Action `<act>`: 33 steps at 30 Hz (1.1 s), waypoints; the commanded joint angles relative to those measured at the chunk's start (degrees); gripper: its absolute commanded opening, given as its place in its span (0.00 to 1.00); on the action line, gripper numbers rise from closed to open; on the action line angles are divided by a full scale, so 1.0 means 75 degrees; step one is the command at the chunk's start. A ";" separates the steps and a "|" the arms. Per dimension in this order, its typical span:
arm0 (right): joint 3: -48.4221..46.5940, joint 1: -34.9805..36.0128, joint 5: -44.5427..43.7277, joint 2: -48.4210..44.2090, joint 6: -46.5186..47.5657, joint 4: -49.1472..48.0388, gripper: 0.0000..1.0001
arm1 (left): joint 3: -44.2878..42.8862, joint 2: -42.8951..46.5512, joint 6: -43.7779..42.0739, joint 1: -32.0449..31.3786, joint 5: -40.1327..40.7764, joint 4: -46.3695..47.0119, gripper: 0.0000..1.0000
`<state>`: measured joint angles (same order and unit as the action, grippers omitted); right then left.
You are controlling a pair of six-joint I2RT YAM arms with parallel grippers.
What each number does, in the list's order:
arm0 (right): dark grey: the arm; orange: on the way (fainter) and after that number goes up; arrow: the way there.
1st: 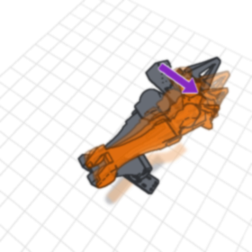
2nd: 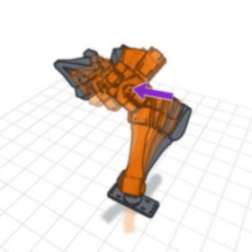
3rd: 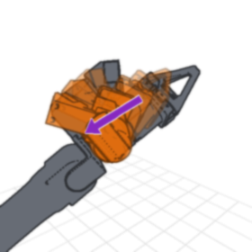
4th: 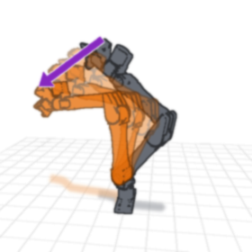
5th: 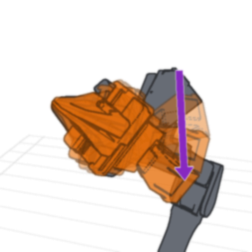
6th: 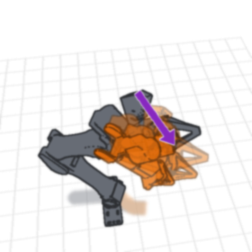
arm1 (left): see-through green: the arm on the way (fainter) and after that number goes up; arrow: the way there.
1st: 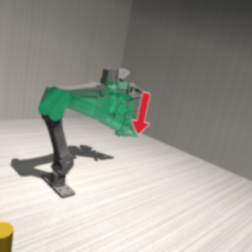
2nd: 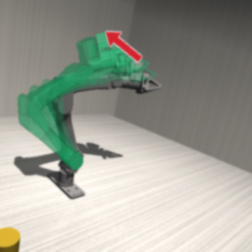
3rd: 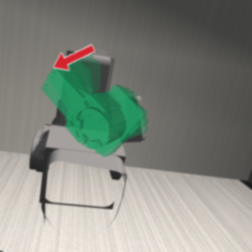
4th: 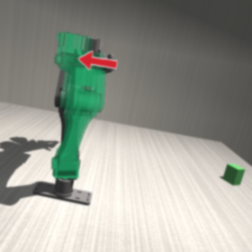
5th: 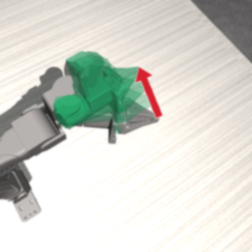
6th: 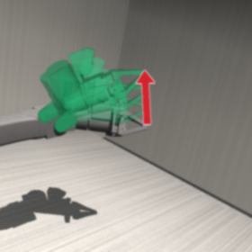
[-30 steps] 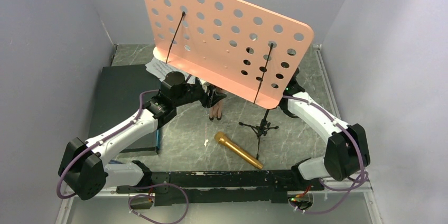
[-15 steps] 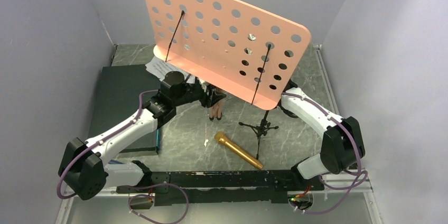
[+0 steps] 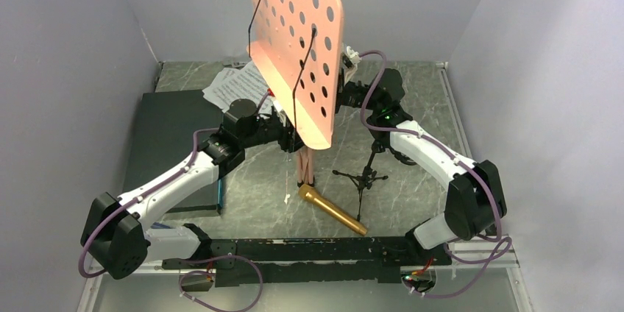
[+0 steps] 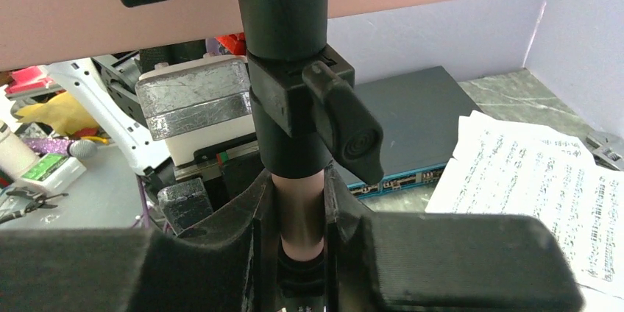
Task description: Set up the instrument practice props
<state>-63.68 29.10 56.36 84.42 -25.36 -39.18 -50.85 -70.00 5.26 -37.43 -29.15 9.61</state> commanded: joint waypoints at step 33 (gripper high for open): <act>-0.0357 0.0164 -0.0384 -0.0255 -0.0798 -0.1164 0.00 | -0.0601 0.0145 -0.1247 -0.0188 0.0500 -0.0155 0.03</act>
<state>-62.98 30.11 54.17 83.18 -32.03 -44.93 -52.27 -70.00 2.15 -38.87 -28.36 6.96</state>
